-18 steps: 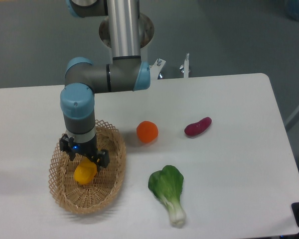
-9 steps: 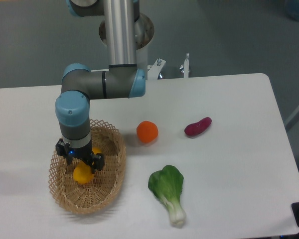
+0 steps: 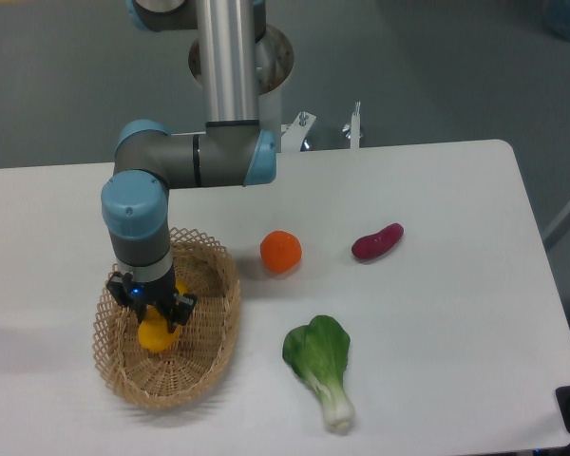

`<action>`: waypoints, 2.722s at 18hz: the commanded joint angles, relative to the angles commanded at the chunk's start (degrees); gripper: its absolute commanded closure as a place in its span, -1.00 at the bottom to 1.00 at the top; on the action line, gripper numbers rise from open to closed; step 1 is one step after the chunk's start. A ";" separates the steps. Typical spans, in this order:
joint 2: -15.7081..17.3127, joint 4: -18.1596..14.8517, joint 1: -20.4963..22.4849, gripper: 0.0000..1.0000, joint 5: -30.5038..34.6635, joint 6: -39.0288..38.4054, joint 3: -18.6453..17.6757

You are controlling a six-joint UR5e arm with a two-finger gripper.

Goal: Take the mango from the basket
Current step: 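Lift the yellow mango out of the basket and carry it away, then carry the held mango past the sweet potato and hold it there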

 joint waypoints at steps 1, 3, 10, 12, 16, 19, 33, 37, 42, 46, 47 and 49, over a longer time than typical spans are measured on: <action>0.09 0.00 0.17 0.21 0.00 0.26 0.00; 1.40 0.00 1.40 0.21 0.00 1.40 0.35; 7.12 -0.96 11.41 0.20 -0.88 4.91 3.77; 7.47 -0.97 14.40 0.20 -2.28 9.29 4.04; 10.19 -3.24 22.39 0.20 -5.71 20.97 2.99; 11.34 -8.07 27.32 0.20 -6.24 31.08 3.69; 9.94 -10.72 38.76 0.20 -5.71 52.47 4.57; 9.41 -10.63 38.67 0.20 -5.71 52.38 4.57; 9.76 -10.46 38.94 0.20 -5.71 52.38 4.40; 9.76 -10.55 38.85 0.20 -5.71 52.38 4.22; 9.76 -10.55 38.85 0.20 -5.71 52.38 4.22; 9.85 -10.63 38.94 0.20 -5.71 52.38 4.22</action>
